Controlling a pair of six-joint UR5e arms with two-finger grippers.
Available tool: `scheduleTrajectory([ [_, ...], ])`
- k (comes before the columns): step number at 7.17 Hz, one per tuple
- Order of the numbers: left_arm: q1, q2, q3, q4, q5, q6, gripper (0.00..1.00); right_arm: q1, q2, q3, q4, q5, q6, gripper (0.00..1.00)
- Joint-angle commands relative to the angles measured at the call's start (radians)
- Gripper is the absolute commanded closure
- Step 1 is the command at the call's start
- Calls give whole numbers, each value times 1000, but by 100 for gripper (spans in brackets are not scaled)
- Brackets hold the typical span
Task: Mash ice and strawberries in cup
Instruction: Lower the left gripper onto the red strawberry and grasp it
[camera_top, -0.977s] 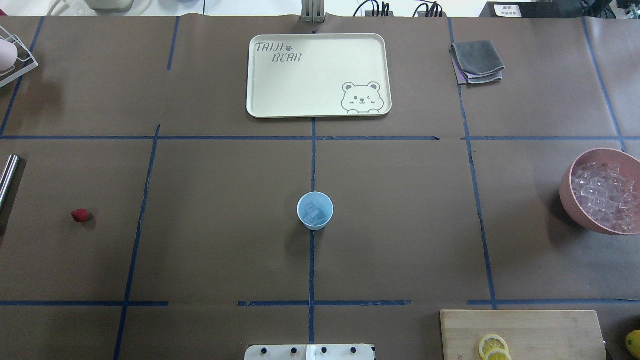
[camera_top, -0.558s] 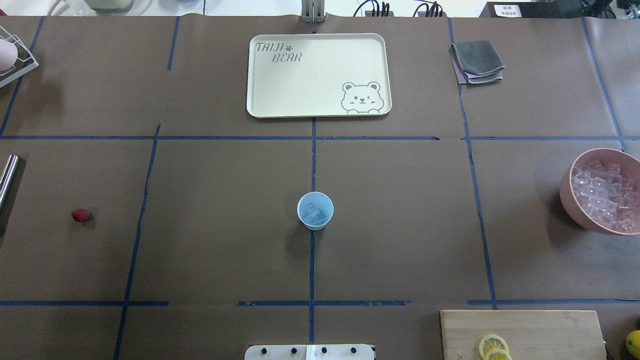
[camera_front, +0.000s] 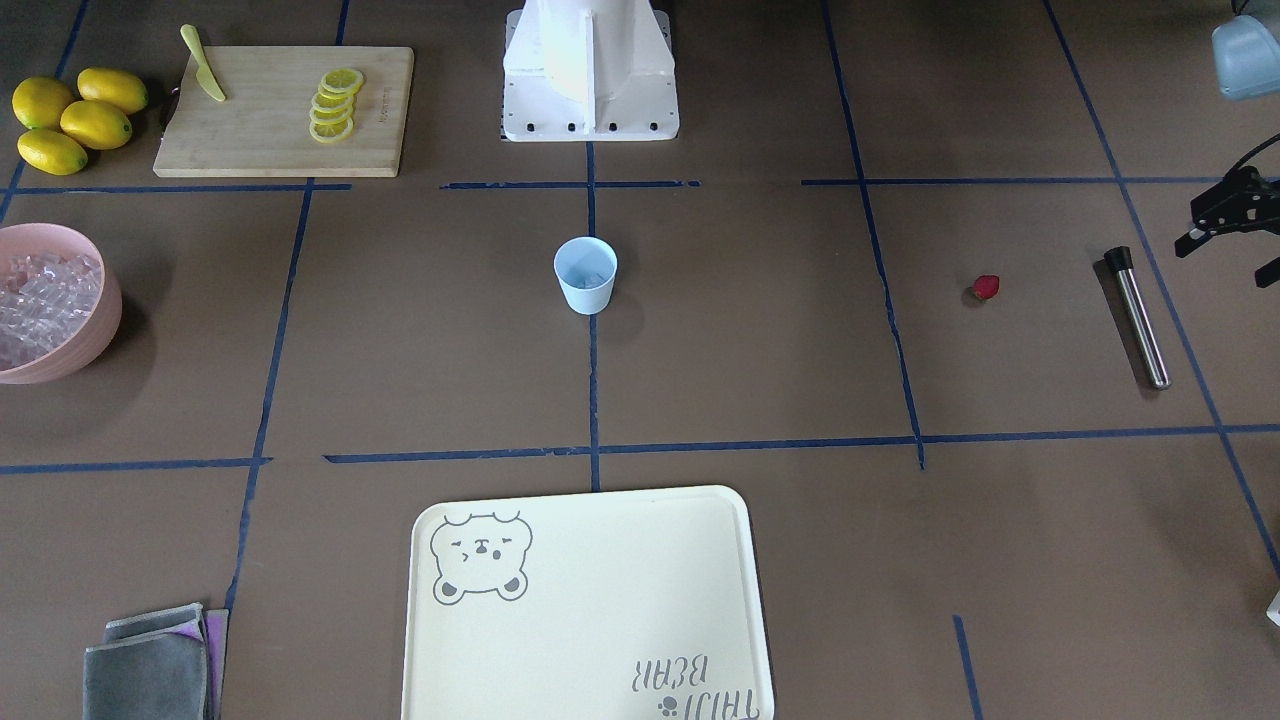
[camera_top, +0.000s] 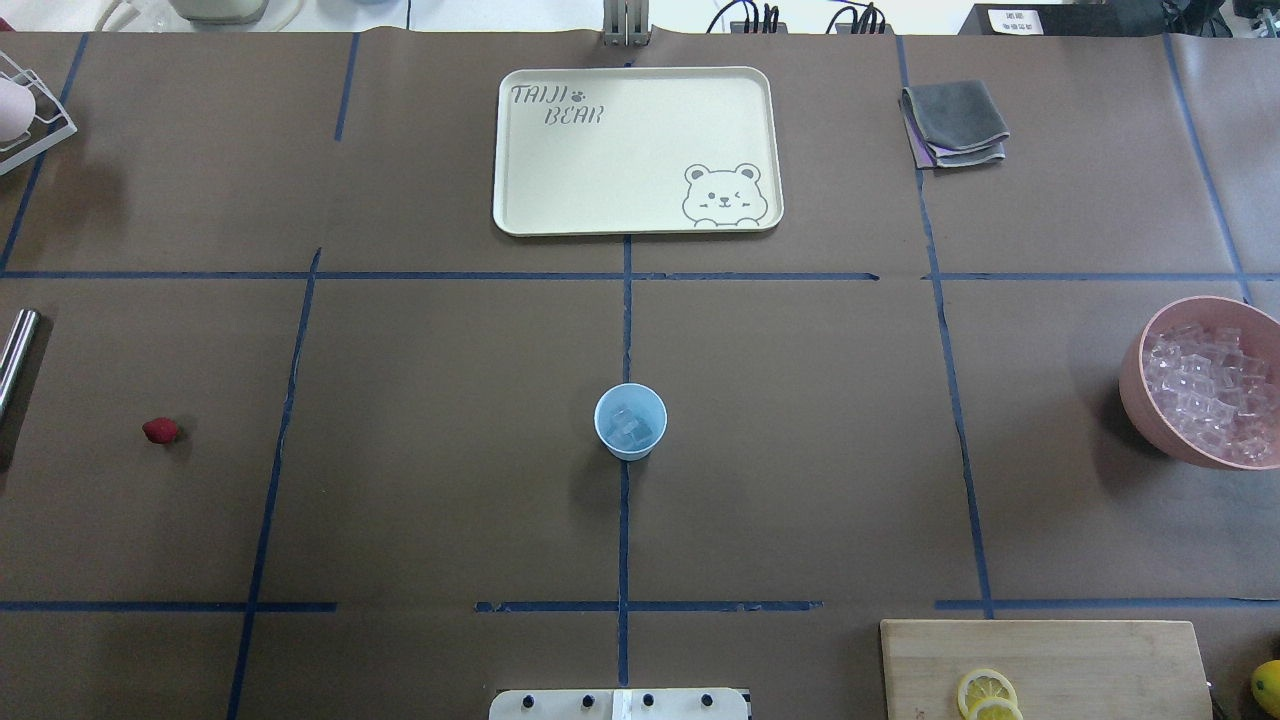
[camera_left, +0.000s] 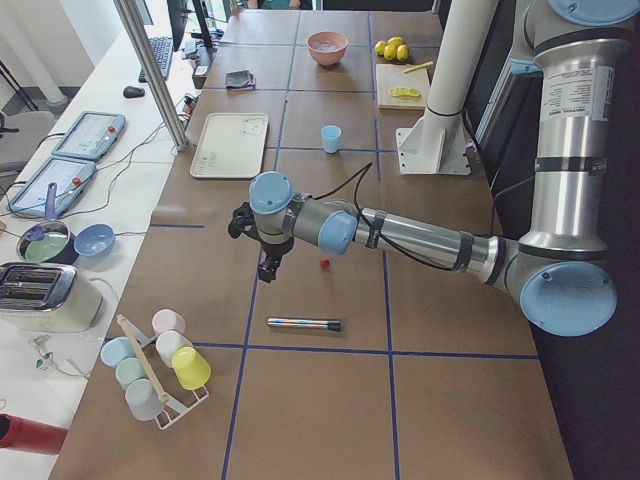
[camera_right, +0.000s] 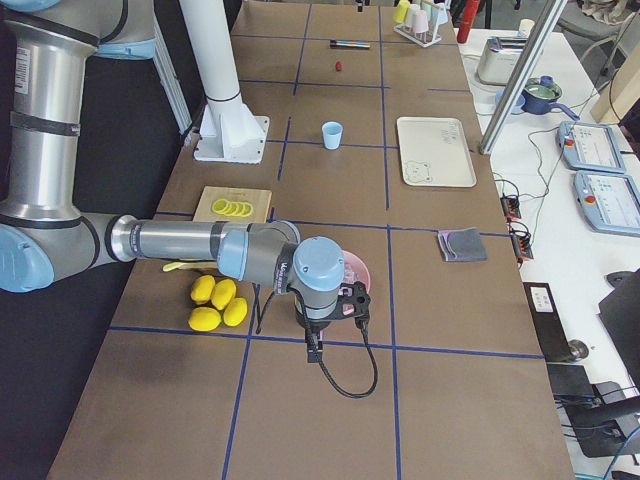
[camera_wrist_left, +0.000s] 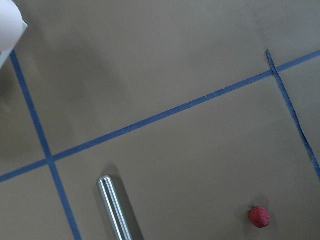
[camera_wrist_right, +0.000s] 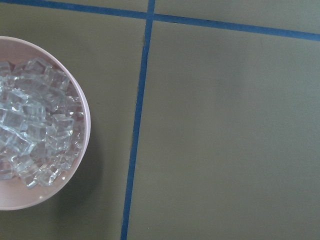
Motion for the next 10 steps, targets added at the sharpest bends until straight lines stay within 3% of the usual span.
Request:
scheduleTrajectory([
  [1, 172, 50, 11, -226, 107, -253, 0, 0, 1, -1, 10, -1, 2, 0],
  [3, 305, 59, 17, -363, 197, -459, 0, 0, -1, -1, 19, 0, 5, 0],
  [5, 448, 59, 2, -393, 351, -604, 0, 0, -1, -1, 20, 2, 5, 0],
  [10, 522, 61, 44, -393, 376, -624, 0, 0, -1, -6, 20, 0, 3, 0],
])
